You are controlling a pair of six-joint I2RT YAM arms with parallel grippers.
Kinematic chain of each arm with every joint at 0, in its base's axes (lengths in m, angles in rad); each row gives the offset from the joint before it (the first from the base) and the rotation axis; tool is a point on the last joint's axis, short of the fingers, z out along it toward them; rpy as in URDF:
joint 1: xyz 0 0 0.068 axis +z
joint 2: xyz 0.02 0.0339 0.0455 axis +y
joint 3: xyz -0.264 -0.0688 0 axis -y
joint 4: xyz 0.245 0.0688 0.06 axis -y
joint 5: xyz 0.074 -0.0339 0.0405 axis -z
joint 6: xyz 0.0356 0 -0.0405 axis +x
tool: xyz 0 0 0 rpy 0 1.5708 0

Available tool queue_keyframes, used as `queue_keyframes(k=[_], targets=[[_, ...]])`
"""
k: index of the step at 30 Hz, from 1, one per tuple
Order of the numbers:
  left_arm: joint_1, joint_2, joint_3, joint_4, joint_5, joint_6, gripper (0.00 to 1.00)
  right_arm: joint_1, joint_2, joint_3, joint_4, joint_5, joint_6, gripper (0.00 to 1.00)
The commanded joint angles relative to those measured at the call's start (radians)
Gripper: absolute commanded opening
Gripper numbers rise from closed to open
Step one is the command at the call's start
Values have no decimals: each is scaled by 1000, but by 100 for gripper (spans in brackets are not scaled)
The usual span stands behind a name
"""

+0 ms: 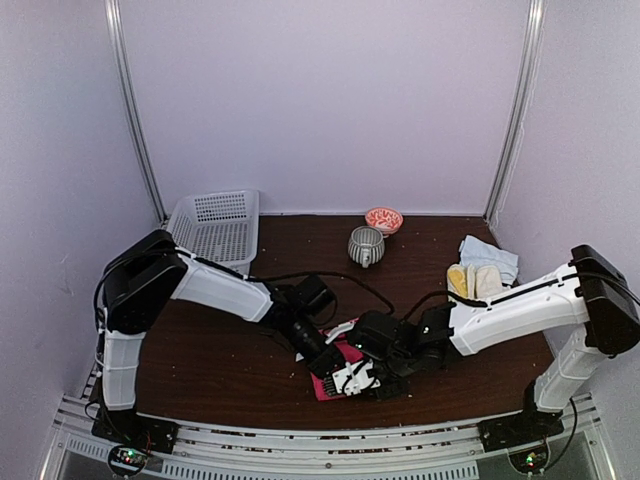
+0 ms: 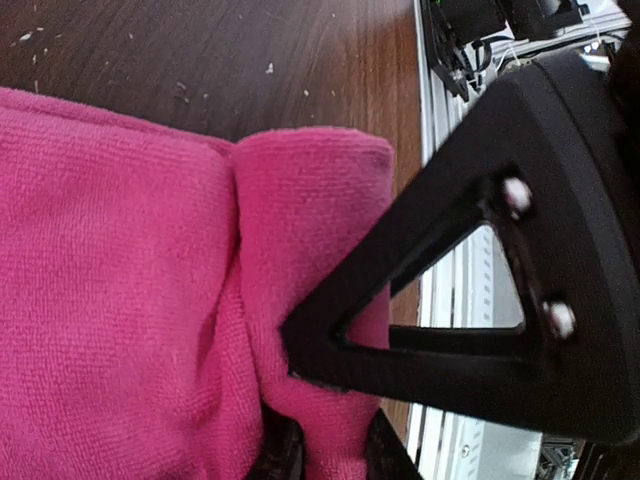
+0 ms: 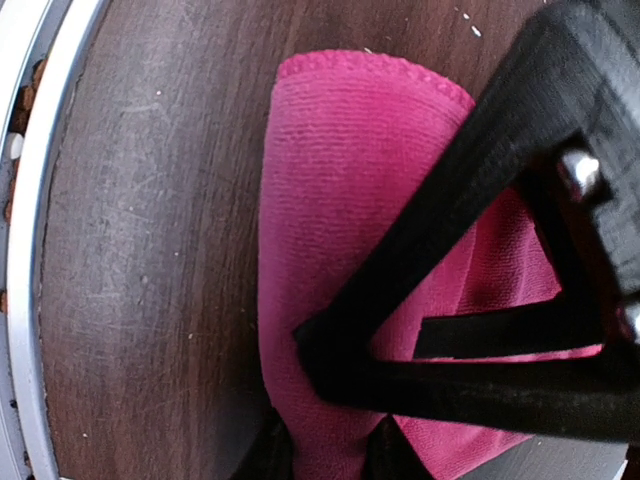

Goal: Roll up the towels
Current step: Roll the towel at the center of the board.

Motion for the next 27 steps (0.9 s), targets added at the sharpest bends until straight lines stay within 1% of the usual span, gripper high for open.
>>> queue_keyframes(k=[1, 2, 3, 6, 8, 9, 10, 12, 13, 15, 18, 20, 22, 27], targets=[[9, -38, -78, -109, -193, 52, 34, -18, 67, -17, -30, -52, 2, 16], [11, -66, -90, -110, -208, 65, 39, -26, 76, -1, -62, -86, 2, 14], [15, -97, -102, -110, -218, 71, 42, -35, 84, 26, -96, -128, 2, 13], [47, -218, -151, -93, -303, 47, 47, -75, 110, 100, -224, -283, 4, 10], [67, -312, -178, -87, -405, 30, 49, -111, 144, 163, -324, -404, -9, 10], [68, -365, -188, -84, -508, 26, 50, -133, 164, 197, -374, -454, -15, 10], [67, -419, -199, -78, -568, 24, 50, -155, 190, 232, -419, -518, -17, 10], [54, -537, -230, -40, -649, 22, 50, -209, 256, 301, -501, -611, -27, 10], [34, -622, -249, -12, -697, 29, 51, -238, 303, 337, -540, -653, -35, 10], [-32, -737, -296, 46, -822, 60, 53, -297, 390, 418, -628, -716, -60, 10], [-196, -856, -358, 149, -990, 145, 58, -360, 546, 565, -794, -789, -120, 10], [-274, -872, -370, 180, -1057, 201, 60, -397, 650, 668, -885, -841, -149, 10], [-311, -828, -349, 143, -1056, 222, 60, -424, 726, 726, -919, -876, -151, 9], [-374, -614, -270, 21, -1037, 279, 60, -439, 824, 797, -920, -847, -90, 9]])
